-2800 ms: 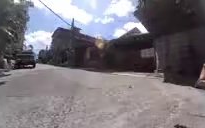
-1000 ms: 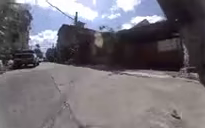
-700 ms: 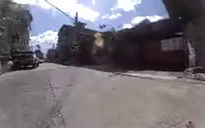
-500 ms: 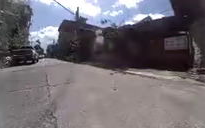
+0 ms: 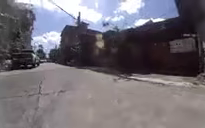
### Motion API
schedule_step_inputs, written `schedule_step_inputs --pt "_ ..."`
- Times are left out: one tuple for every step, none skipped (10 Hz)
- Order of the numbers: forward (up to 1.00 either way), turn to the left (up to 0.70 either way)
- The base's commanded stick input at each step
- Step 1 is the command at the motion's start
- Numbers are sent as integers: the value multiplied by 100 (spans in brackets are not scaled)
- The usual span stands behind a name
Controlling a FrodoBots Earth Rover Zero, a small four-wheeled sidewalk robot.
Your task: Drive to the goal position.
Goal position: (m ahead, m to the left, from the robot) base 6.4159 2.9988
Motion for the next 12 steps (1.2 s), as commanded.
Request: schedule_step_inputs --pt "85 34" --pt "85 34" --pt "85 34" --pt "85 34" --pt "85 34" --pt "85 34" --pt "85 34" --pt "85 34" --pt "85 12" --pt "85 0" --pt "85 0" --pt "85 0"
